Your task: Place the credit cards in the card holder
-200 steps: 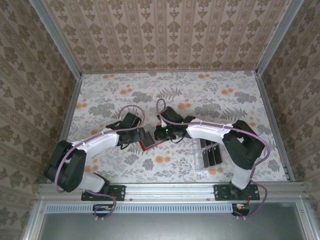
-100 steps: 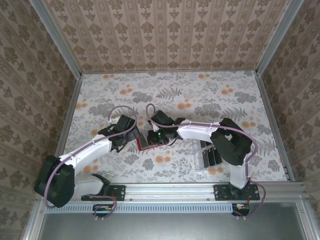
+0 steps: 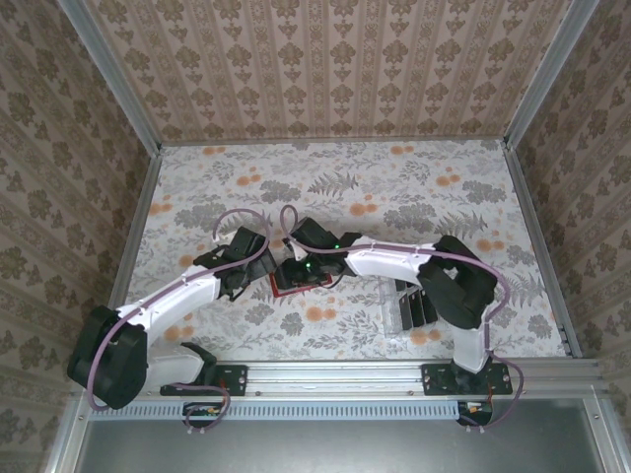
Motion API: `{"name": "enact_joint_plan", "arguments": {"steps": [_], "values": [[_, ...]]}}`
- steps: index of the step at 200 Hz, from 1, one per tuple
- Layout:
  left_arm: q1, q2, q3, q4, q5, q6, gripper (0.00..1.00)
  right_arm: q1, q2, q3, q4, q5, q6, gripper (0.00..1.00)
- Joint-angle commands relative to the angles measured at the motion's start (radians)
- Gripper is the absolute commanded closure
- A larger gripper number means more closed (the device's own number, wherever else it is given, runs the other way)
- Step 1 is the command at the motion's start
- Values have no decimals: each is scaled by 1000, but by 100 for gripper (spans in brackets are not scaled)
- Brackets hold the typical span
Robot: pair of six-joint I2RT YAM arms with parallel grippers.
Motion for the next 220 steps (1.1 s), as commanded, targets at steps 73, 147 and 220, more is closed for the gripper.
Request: {"name": "enact_joint_plan", "arguments": {"steps": [73, 147, 220], "values": [[-31, 37, 13, -20, 68, 60, 0, -105, -417, -180, -498, 502, 22, 50], [-87, 108, 49, -19, 65, 69, 0, -160, -586, -301, -715, 750, 13, 53], [-118, 145, 74, -15, 63, 65, 0, -242, -485, -294, -621, 716, -72, 58]]}}
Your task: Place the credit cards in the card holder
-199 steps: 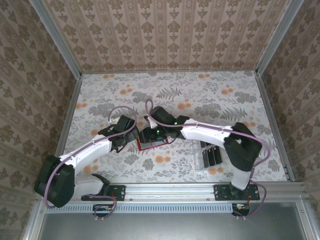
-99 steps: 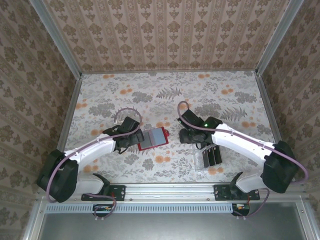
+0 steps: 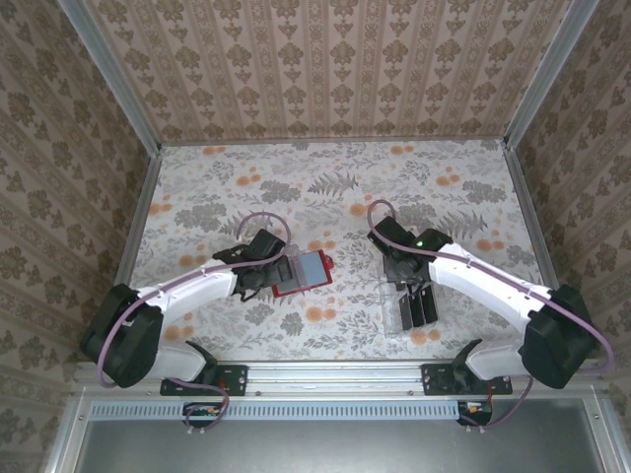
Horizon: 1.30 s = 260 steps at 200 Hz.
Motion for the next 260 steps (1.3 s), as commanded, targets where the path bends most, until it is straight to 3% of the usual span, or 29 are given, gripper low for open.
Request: {"name": "enact_joint_plan", "arguments": {"steps": [1, 52, 112, 145, 184, 260], "values": [[-9, 16, 25, -13, -1, 12, 0, -14, 27, -1, 21, 20, -41, 59], [-11, 25, 30, -10, -2, 12, 0, -29, 106, -12, 71, -19, -52, 64], [-12, 30, 26, -7, -2, 12, 0, -43, 112, -21, 87, -43, -58, 83], [-12, 30, 26, -7, -1, 12, 0, -53, 110, -27, 96, -66, -64, 86], [-12, 27, 26, -11, -3, 13, 0, -71, 103, -39, 109, -119, -69, 100], [0, 6, 56, -63, -27, 57, 0, -77, -87, 65, 82, -278, -77, 100]]}}
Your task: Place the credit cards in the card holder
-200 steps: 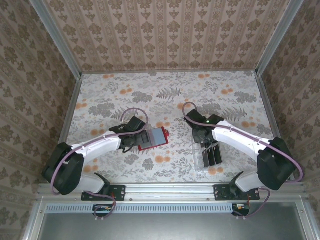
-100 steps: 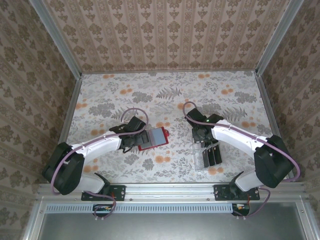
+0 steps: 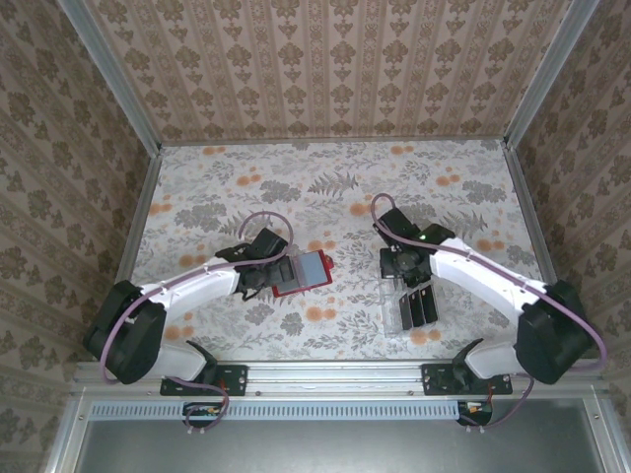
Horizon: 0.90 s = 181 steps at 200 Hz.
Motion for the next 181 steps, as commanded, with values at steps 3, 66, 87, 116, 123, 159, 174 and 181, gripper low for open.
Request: {"name": "enact_joint_plan", "arguments": {"steps": [3, 66, 87, 116, 123, 159, 174, 181], "values": [[6, -15, 36, -54, -26, 43, 0, -3, -80, 66, -9, -110, -16, 100], [35, -59, 5, -46, -20, 95, 0, 1, -40, -11, 431, -496, 69, 100], [35, -57, -1, -33, -6, 96, 0, 16, 39, -31, 602, -571, 100, 100], [34, -43, 2, -43, -6, 90, 0, 52, 192, -15, 765, -622, 115, 100], [34, -39, 2, -46, -7, 88, 0, 59, 224, -10, 794, -633, 117, 100], [34, -32, 6, -58, -14, 79, 0, 78, 370, 46, 856, -678, 118, 100], [34, -29, 8, -61, -15, 77, 0, 78, 414, 61, 858, -686, 108, 100], [34, -28, 8, -62, -16, 75, 0, 78, 432, 65, 857, -687, 101, 100]]}}
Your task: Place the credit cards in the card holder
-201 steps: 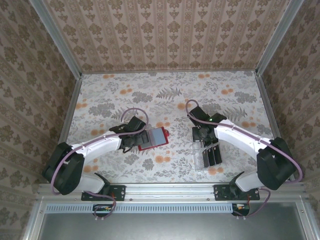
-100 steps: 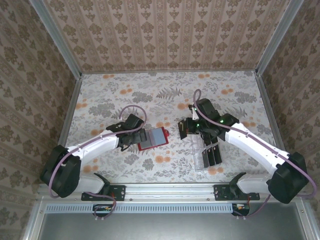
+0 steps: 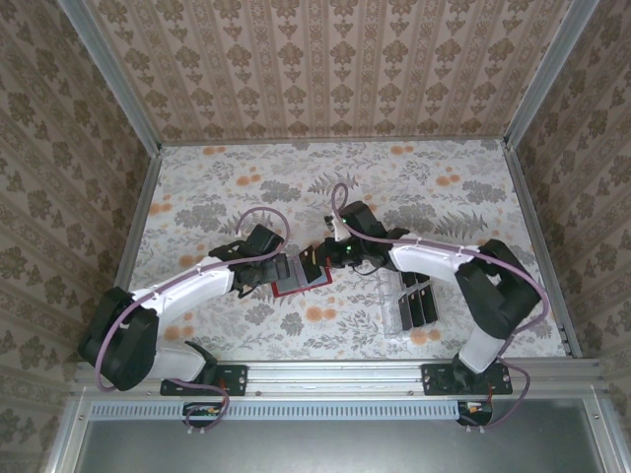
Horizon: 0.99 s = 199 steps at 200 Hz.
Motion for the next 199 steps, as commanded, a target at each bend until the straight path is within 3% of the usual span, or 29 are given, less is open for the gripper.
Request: {"name": "enact_joint_plan", "arguments": {"steps": [1, 70, 143, 199], "values": [[4, 12, -2, -28, -9, 8, 0, 1, 57, 45, 64, -51, -4, 100], [4, 28, 8, -24, 7, 21, 0, -10, 159, 42, 31, 49, -93, 100], [-48, 95, 39, 23, 25, 47, 0, -10, 175, 9, 48, 61, -79, 100], [-62, 134, 8, 12, -20, 0, 0, -11, 178, 2, 44, 69, -71, 100]]}}
